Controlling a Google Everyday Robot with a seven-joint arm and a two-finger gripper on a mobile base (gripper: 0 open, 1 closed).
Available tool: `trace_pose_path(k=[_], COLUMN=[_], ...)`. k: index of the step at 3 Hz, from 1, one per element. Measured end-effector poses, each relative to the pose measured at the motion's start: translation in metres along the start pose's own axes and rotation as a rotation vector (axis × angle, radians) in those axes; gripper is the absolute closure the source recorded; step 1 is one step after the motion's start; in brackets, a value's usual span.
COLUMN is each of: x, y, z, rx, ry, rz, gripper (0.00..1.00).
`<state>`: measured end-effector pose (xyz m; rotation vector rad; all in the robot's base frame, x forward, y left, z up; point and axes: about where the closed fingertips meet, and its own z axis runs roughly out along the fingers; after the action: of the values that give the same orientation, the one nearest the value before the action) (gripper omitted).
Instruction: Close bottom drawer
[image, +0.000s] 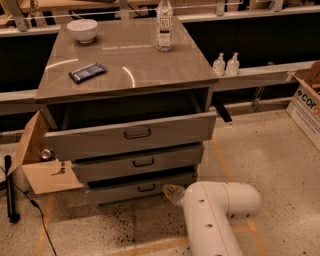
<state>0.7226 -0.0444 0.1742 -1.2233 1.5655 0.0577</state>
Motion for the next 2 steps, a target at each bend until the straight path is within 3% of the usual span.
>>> trace_pose_path(k=[1, 2], x=[0.000, 0.001], y=[0.002, 0.022], z=[-0.043, -0.090], rx=[-0.004, -0.044], ry=[0.045, 0.120], rz=[0.011, 0.053], gripper=[1.00, 1.00])
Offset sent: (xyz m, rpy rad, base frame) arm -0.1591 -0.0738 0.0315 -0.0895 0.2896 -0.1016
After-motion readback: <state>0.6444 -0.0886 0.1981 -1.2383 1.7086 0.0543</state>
